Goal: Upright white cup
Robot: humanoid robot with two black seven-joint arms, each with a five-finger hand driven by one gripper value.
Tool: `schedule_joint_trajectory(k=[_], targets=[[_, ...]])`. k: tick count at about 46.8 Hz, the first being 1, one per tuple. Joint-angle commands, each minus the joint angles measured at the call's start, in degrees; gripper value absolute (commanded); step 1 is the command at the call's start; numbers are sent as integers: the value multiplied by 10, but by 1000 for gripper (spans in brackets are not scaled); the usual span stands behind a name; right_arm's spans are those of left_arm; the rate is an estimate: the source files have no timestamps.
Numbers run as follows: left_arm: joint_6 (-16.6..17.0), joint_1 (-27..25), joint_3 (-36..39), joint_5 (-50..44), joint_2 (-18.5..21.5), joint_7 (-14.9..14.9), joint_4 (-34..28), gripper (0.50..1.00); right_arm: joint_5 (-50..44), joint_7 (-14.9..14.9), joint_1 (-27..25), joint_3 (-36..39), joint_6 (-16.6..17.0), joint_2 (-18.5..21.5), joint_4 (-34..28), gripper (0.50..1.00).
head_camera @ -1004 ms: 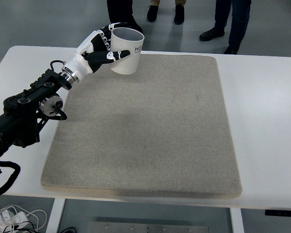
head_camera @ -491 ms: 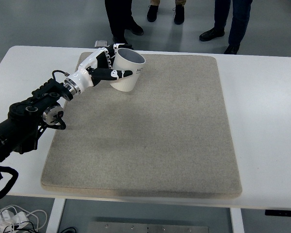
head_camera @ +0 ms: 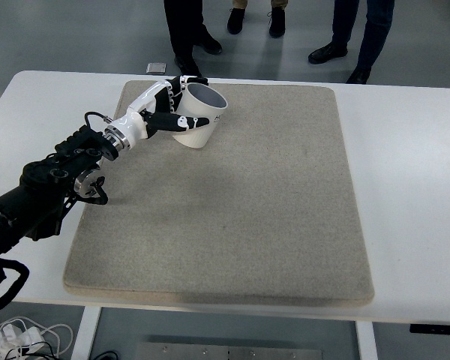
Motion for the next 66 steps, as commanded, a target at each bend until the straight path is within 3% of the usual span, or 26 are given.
schedule_joint_trajectory(k=[1,8,22,29,40,45,48,66], targets=[[11,0,-1,19,0,0,-1,578,0,0,0,0,0,0,0,952],[27,5,-1,34,-5,0,-3,578,0,0,0,0,0,0,0,952],[28,10,-3,33,-8,0,-3,589,1,0,0,0,0,0,0,952],[28,11,-5,32,-9,0,-4,664,0,0,0,0,0,0,0,952],[28,11,-8,30,-11,0,-4,874,0,0,0,0,0,0,0,952],[28,11,-7,30,-15,0,-4,889,0,0,0,0,0,0,0,952],[28,11,-7,30,-15,0,-3,926,0,0,0,0,0,0,0,952],[28,12,-7,29,-15,0,-4,958,0,0,0,0,0,0,0,952]])
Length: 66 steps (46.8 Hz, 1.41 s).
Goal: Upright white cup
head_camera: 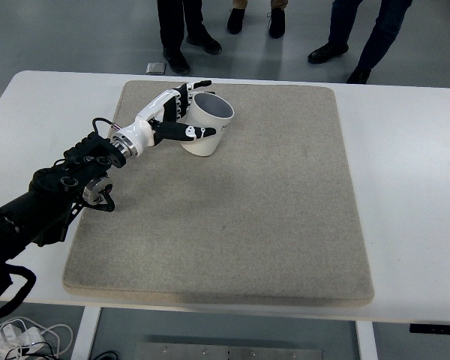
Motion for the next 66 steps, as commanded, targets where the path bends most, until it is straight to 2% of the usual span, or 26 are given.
schedule_joint_trajectory(k=[1,36,66], targets=[[0,0,-1,-1,0,0,0,958,0,0,0,0,0,0,0,952],[-5,-8,-4,-2,2,0,-16,986,0,0,0,0,-1,0,0,952],[-6,-24,-18,-3,26,0,-51,988,0,0,0,0,0,0,0,952]])
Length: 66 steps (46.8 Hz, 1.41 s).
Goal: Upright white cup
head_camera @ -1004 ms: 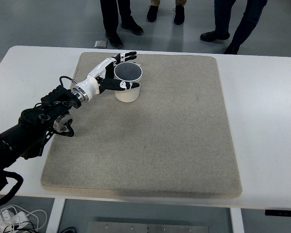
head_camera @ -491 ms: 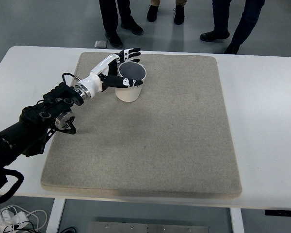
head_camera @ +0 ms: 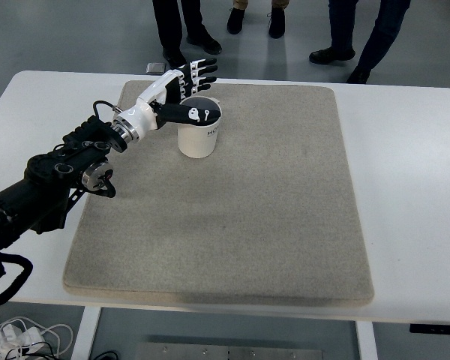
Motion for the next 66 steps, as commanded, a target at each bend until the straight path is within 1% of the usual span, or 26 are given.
schedule_joint_trajectory(k=[1,8,27,39,44,52,57,66], targets=[[0,-2,-1,0,5,0,-5,990,0,0,0,0,0,0,0,952],[-1,-10,-18,0,8,0,-5,988,0,0,0,0,0,0,0,952],[-1,-62,-42,-5,16,0,-5,990,0,0,0,0,0,0,0,952],[7,-96,-42,-39,15,0,2,990,0,0,0,0,0,0,0,952],[12,-110,-42,-70,14,0,19,990,0,0,0,0,0,0,0,952],[16,-134,-37,-140,11,0,72,990,0,0,0,0,0,0,0,952],[16,-135,-42,-174,8,0,91,990,0,0,0,0,0,0,0,952],[15,-132,-41,-273,8,0,106,986,0,0,0,0,0,0,0,952]])
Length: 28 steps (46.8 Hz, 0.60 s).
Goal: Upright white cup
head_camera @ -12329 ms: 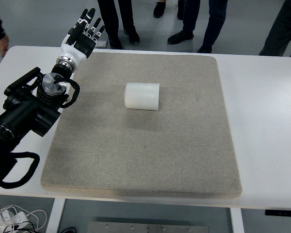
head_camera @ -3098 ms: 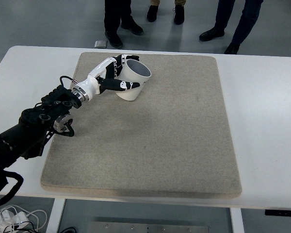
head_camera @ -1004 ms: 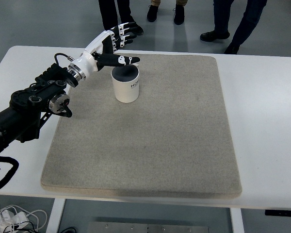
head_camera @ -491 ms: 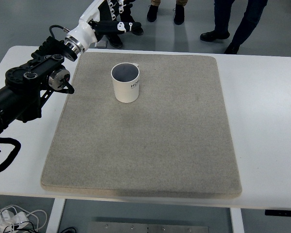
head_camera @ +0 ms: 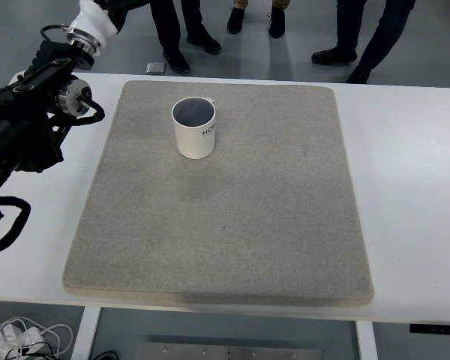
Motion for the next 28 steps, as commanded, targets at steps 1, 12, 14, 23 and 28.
schedule_joint_trajectory(k=[1,12,14,23,28], targets=[[-2,3,0,-37,1,0,7,986,0,0,0,0,0,0,0,952],[-7,7,-2,-147,2,0,9,984,1,0,0,0,0,0,1,952],[-7,7,-4,-172,2,0,9,984,1,0,0,0,2,0,0,952],[-10,30,-17,-256,2,122,10,986,0,0,0,1,4,0,1,952],[-12,46,-55,-263,1,164,8,988,0,0,0,1,4,0,1,952]])
